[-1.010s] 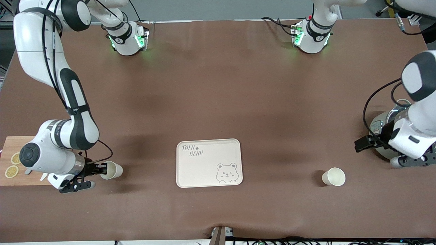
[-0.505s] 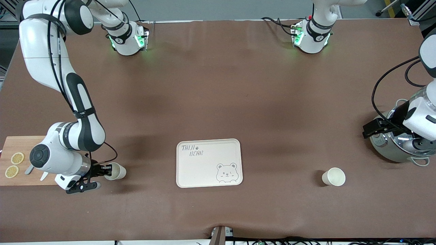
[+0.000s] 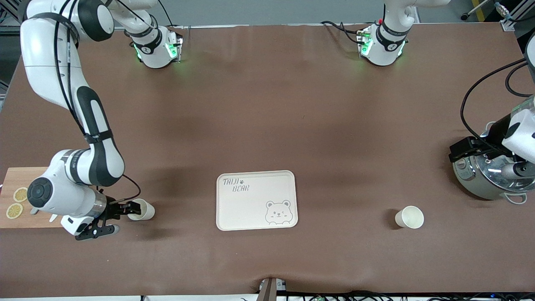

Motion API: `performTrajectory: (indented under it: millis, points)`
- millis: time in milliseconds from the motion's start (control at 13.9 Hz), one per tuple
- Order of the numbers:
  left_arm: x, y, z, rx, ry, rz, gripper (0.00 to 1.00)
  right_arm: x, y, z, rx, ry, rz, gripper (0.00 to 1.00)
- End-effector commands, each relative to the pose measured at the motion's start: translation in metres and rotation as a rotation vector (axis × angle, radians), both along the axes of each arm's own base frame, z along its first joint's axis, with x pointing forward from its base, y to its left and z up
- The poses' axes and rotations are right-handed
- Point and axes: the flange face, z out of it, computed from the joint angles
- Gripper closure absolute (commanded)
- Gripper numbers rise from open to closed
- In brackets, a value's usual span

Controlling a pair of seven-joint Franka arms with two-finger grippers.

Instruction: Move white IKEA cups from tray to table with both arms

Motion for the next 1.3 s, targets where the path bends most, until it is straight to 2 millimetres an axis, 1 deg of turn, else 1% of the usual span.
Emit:
performTrajectory:
  millis: [0, 72, 144, 216, 361, 433, 505, 577, 794, 866, 1082, 1155, 1227]
  points:
    - [-0.023, 0.003, 0.044, 0.007, -0.046, -0.001, 0.0, -0.001, -0.001, 0.045, 0.01, 0.047, 0.012, 0.0]
    - [-0.03, 0.005, 0.056, 0.004, -0.065, 0.015, 0.0, -0.002, -0.001, 0.062, 0.008, 0.056, 0.017, 0.0]
    - [-0.036, 0.006, 0.063, 0.0, -0.068, 0.032, 0.0, -0.005, -0.003, 0.077, 0.007, 0.076, 0.019, 0.0]
    - [-0.044, 0.003, 0.067, -0.003, -0.048, 0.034, 0.0, -0.01, -0.004, 0.101, 0.009, 0.088, 0.02, 0.0]
    - [-0.058, -0.001, 0.077, -0.006, -0.033, 0.028, 0.0, -0.024, -0.007, 0.16, 0.01, 0.094, 0.025, 0.0]
    - [-0.066, -0.002, 0.086, -0.009, -0.032, 0.022, 0.0, -0.032, -0.009, 0.181, 0.011, 0.1, 0.022, 0.0]
    - [-0.072, -0.003, 0.087, -0.008, -0.021, 0.018, 0.0, -0.039, -0.008, 0.201, 0.012, 0.104, 0.012, 0.0]
    - [-0.078, -0.002, 0.09, -0.01, -0.017, 0.016, 0.0, -0.047, -0.009, 0.219, 0.009, 0.106, -0.005, 0.0]
    - [-0.094, 0.002, 0.09, -0.014, -0.006, 0.018, 0.0, -0.072, -0.021, 0.275, 0.001, 0.099, -0.028, 0.0]
    - [-0.095, 0.002, 0.089, -0.014, -0.005, 0.018, 0.0, -0.081, -0.026, 0.293, -0.002, 0.096, -0.036, 0.0]
    - [-0.095, 0.003, 0.09, -0.014, -0.003, 0.021, 0.0, -0.111, -0.057, 0.337, -0.014, 0.102, -0.092, 0.0]
    - [-0.095, 0.004, 0.089, -0.014, -0.001, 0.021, 0.0, -0.121, -0.064, 0.352, -0.018, 0.093, -0.105, 0.0]
    - [-0.095, 0.004, 0.089, -0.015, -0.001, 0.02, 0.0, -0.125, -0.067, 0.36, -0.022, 0.085, -0.138, 0.0]
